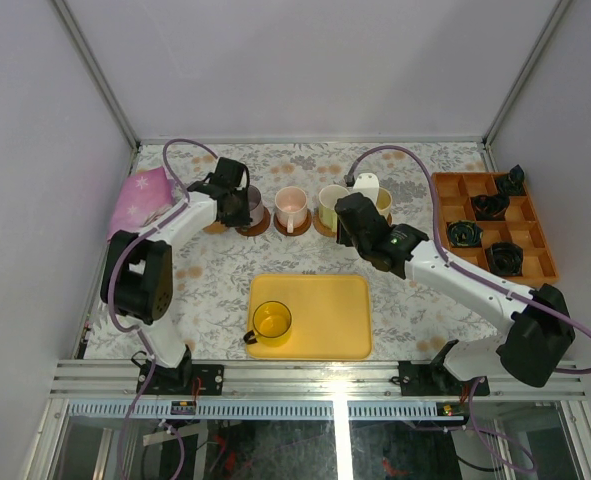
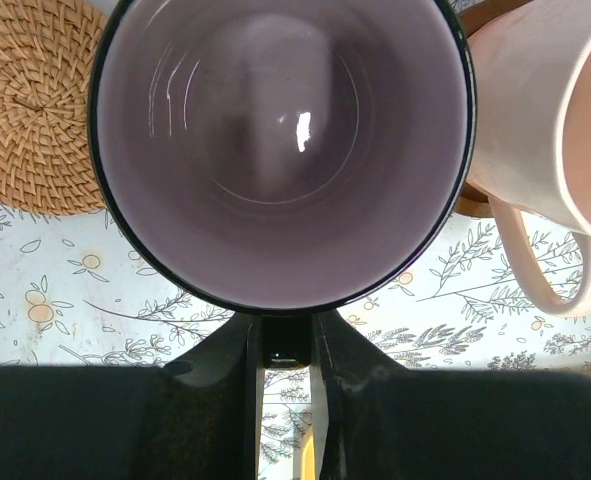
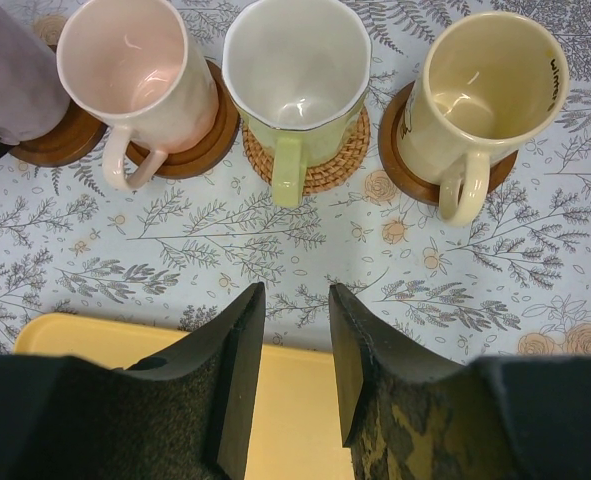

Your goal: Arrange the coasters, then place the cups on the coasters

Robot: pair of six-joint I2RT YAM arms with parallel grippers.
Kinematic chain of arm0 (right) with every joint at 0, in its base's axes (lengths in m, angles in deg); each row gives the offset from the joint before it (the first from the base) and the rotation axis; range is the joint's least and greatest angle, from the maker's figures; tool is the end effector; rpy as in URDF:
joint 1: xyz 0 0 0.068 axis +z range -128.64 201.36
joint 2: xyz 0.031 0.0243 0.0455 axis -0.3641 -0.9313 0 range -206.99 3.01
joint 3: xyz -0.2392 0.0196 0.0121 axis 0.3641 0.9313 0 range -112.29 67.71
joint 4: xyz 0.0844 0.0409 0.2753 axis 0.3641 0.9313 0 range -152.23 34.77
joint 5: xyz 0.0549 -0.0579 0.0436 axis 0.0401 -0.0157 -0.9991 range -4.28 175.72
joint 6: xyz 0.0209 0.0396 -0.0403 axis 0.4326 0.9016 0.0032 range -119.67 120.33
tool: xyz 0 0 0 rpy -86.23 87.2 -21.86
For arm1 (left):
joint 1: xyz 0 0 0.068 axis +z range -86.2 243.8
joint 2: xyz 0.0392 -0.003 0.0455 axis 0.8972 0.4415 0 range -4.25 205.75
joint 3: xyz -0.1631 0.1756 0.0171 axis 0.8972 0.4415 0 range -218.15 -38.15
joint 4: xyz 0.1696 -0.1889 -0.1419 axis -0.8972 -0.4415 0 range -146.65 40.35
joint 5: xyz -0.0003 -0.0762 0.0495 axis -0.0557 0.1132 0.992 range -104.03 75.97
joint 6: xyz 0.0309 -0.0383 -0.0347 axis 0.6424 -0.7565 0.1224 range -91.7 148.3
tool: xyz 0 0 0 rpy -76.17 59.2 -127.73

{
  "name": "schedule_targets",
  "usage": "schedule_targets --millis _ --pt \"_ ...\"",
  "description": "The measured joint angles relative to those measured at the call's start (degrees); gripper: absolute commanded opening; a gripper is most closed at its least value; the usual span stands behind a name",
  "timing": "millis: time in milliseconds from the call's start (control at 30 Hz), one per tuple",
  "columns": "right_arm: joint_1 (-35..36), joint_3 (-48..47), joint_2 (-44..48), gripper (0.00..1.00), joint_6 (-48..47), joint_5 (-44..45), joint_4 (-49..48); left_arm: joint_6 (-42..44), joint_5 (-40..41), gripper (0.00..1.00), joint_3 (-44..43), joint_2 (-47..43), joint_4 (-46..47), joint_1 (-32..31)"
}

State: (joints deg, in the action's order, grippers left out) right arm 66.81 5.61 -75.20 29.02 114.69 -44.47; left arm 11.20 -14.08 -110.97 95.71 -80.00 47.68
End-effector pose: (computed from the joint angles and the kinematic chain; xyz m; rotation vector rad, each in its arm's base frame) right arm 0.2601 0.2334 0.2569 -0.0198 2.0888 0.2386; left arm 0.3810 -0.1103 0.1677 -0.0218 2.5897 -0.2171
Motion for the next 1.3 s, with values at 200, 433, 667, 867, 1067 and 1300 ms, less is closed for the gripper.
schedule_targets --millis 200,433,667,867,1067,1300 --pt "0.0 0.0 -0.5 0.39 0.0 0.0 0.0 0.0 0.0 0.00 0.0 0.5 0.3 0.0" --pt "0.0 0.0 -0.7 0.39 0.0 0.0 0.0 0.0 0.0 0.00 0.1 1.7 1.5 0.0" --pt "0.0 0.0 -0.7 0.39 0.0 0.0 0.0 0.2 -0.3 0.00 0.4 2.7 2.5 0.0" --pt "0.0 0.0 -0.7 0.39 0.1 0.0 0.0 0.5 -0.6 0.00 0.6 2.7 2.6 0.0" --pt "0.0 0.0 -0.7 0.39 0.3 0.0 0.0 0.9 -0.6 0.06 0.7 2.6 2.7 0.0" --pt "0.0 0.0 -0.7 0.39 0.3 -0.1 0.0 1.4 -0.6 0.26 1.2 2.3 2.9 0.0"
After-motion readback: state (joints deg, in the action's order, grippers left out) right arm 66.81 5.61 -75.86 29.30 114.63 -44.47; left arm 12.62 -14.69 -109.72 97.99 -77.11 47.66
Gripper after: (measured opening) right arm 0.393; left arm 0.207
